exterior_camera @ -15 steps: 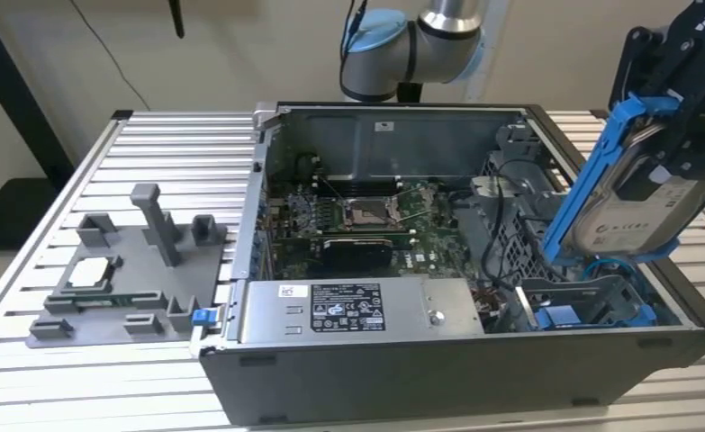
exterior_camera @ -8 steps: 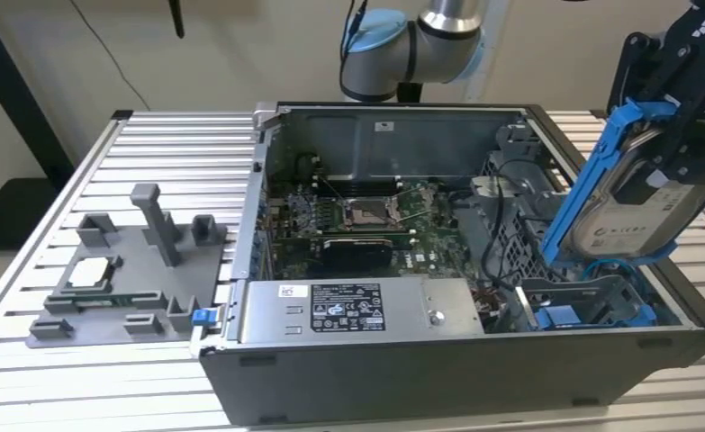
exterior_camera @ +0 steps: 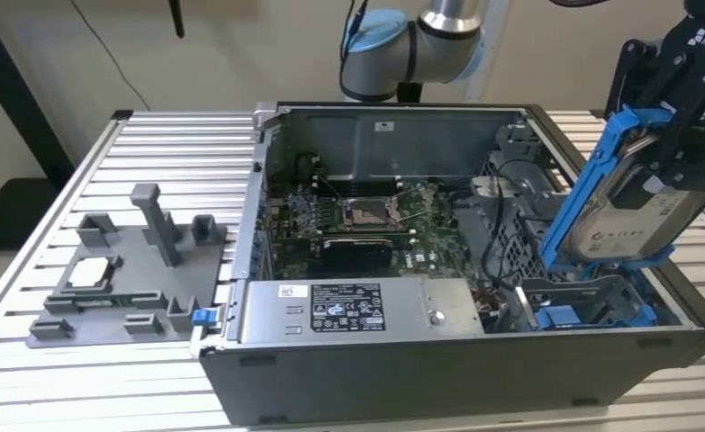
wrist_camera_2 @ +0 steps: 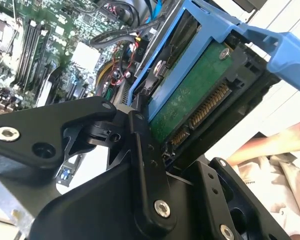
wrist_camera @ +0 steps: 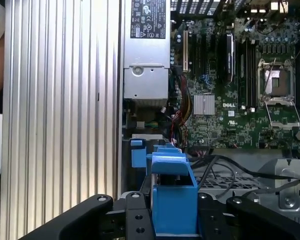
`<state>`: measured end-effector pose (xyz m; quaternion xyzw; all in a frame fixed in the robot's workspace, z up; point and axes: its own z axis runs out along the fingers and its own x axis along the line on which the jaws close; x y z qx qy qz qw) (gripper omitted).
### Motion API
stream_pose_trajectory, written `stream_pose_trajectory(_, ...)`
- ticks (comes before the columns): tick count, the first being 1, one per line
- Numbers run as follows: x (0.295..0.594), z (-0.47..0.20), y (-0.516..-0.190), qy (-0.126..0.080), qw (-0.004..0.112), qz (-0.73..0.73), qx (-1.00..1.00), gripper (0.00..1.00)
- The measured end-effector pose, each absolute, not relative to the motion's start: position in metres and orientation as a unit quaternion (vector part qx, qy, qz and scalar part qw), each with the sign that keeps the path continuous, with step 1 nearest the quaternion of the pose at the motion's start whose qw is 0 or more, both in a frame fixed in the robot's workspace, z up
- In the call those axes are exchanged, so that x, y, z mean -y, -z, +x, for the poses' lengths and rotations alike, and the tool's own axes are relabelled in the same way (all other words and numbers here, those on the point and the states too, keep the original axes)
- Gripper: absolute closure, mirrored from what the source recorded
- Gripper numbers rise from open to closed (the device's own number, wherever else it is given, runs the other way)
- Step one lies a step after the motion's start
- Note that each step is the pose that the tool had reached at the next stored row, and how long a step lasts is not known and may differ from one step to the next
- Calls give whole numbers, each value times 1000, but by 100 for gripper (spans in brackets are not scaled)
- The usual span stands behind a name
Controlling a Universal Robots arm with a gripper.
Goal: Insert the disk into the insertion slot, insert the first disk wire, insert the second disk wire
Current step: 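Insert the disk into the insertion slot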
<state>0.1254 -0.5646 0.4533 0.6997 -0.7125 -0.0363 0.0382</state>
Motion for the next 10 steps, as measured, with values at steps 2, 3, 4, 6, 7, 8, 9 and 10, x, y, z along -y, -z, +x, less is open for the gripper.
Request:
stream_pose_trajectory(2, 565, 125, -453, 36, 38, 700, 712, 100)
stream_pose_trajectory(3, 565, 125, -453, 36, 38, 700, 712, 100)
stream_pose_trajectory(4, 565, 125, -453, 36, 38, 700, 712, 100)
stream_pose_trajectory(6, 565, 125, -453, 36, 38, 700, 712, 100)
stream_pose_trajectory(7, 565, 125, -451, 37, 38, 700, 712, 100)
stream_pose_trajectory(8, 565, 126, -450, 37, 39, 700, 712, 100)
stream_pose_trajectory(9, 566, 126, -449, 38, 39, 700, 712, 100)
stream_pose_trajectory(10, 567, 126, -447, 38, 40, 700, 712, 100)
